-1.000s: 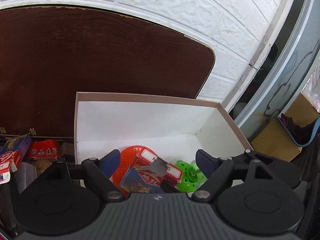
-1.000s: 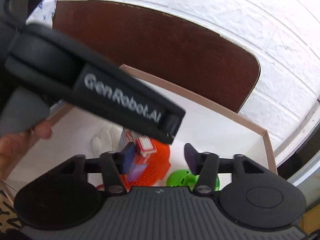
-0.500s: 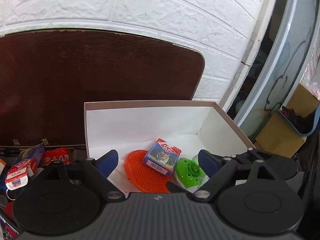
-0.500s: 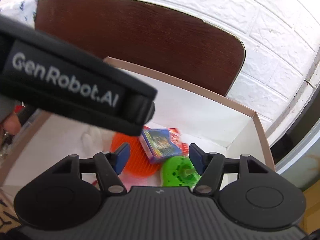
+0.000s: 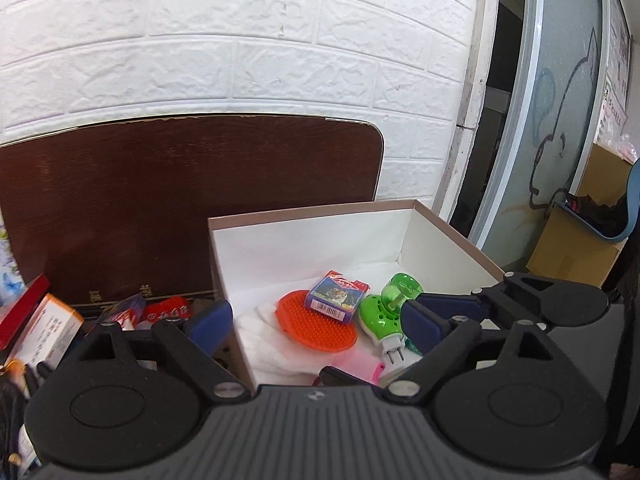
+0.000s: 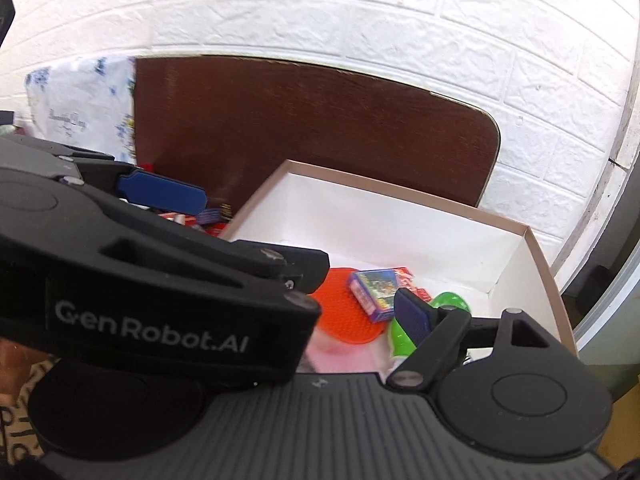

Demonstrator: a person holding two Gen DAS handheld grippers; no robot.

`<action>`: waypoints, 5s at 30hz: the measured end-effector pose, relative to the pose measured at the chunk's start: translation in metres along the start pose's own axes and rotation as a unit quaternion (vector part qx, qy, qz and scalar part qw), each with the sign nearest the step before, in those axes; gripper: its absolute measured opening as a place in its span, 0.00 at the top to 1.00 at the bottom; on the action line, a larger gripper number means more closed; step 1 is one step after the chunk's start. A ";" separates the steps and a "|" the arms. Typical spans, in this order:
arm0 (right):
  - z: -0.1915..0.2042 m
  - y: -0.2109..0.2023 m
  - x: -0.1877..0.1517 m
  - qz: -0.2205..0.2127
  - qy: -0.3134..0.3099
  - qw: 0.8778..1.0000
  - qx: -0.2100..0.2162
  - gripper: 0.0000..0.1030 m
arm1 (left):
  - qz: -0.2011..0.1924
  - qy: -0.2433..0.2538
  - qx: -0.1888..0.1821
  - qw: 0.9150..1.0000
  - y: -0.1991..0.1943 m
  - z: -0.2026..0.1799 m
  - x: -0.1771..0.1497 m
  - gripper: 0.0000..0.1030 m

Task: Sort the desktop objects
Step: 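Withdraw the left tool from the cardboard box back to the pile, then grasp the clear bag of toothpicks with the left tool and lift it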

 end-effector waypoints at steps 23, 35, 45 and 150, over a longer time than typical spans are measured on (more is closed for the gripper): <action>0.063 -0.044 -0.032 0.003 0.040 0.997 0.063 0.17 | -0.002 -0.047 0.074 0.996 -0.114 0.035 -0.083 0.08; 0.113 -0.043 -0.083 0.004 0.046 0.996 0.072 0.17 | 0.027 -0.084 0.071 0.994 -0.136 0.060 -0.150 0.08; 0.141 -0.028 -0.114 0.009 0.056 0.996 0.071 0.17 | 0.055 -0.113 0.079 0.989 -0.132 0.084 -0.189 0.08; 0.058 0.009 -0.160 0.034 0.153 0.987 0.028 0.70 | 0.173 0.009 -0.092 0.981 -0.012 0.017 -0.174 0.80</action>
Point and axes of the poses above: each gripper's, at about its wrist camera, not at the fingertips, and y roughly the way its jaws point, z to its left, x to its top, the point moved 5 cm from there along y, roughly the way its jaws point, and after that the axes turned 6 degrees about y, right-handed, at the moved point
